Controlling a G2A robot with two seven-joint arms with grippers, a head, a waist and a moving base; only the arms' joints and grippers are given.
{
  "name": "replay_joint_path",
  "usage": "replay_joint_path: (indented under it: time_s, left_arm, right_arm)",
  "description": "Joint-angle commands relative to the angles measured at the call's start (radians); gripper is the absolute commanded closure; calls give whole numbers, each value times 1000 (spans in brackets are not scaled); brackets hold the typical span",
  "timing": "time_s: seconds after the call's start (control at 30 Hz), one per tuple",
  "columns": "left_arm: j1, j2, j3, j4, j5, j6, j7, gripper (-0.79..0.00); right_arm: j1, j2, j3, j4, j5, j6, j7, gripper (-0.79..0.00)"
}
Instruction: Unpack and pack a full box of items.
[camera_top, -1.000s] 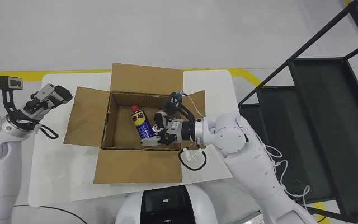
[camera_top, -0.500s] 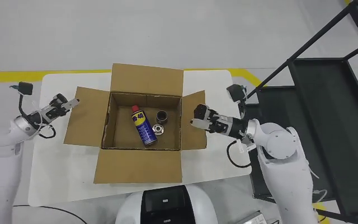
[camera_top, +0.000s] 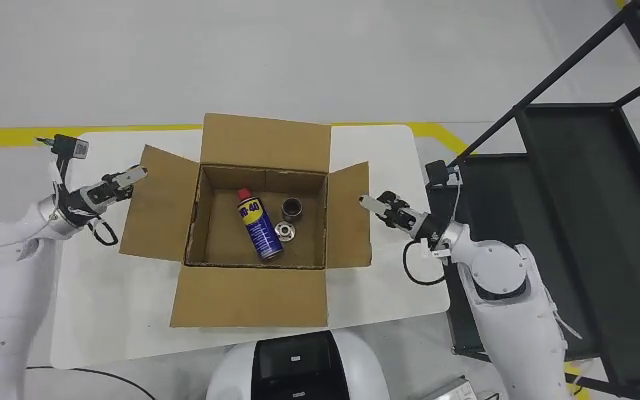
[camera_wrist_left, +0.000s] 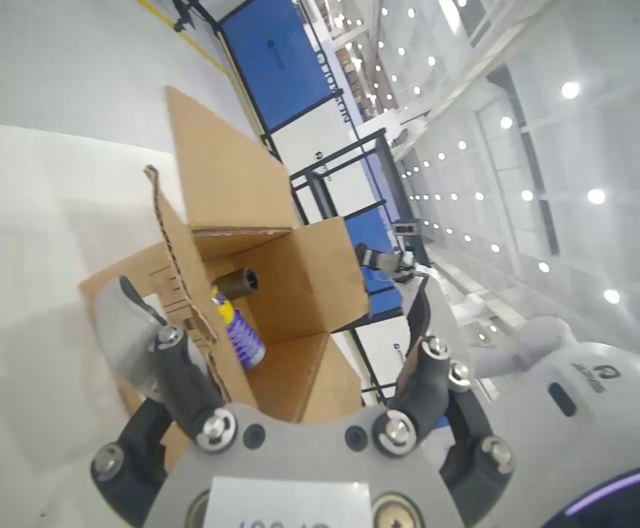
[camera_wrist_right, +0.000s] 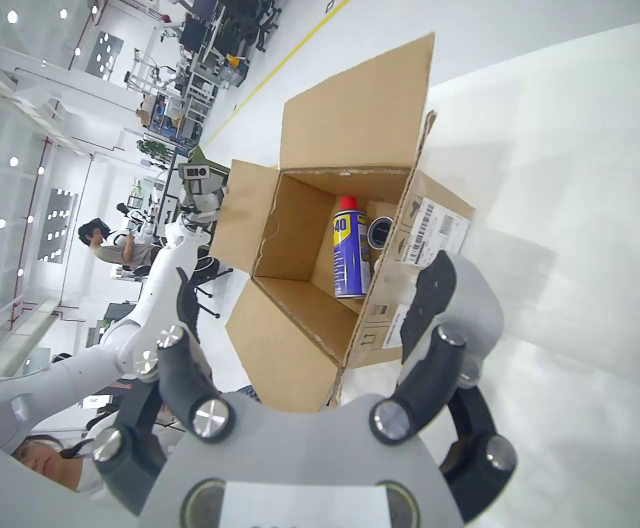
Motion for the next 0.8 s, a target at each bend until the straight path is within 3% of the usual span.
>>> replay_joint_path:
  time_s: [0.0, 0.1, 0.27, 0.47, 0.77]
  left_arm:
    - [23, 12, -8, -65, -73, 47, -46, -785]
    - [35, 22, 5, -114, -108, 88, -87, -785]
    - [2, 13, 112, -118, -110, 100, -99, -785]
    - [-45, -2, 227, -95, -95, 96, -95, -785]
    - [-49, 8, 290, -78, 63, 21, -20, -785]
  right_arm:
    - [10, 0, -25, 13, 24, -21, 6, -785]
    - [33, 0, -79, 23, 57, -60, 42, -785]
    - [122, -7, -222, 70, 94, -104, 95, -785]
    - [246, -22, -381, 173, 65, -90, 105, -785]
    - [356, -37, -514, 295, -16, -17, 91, -785]
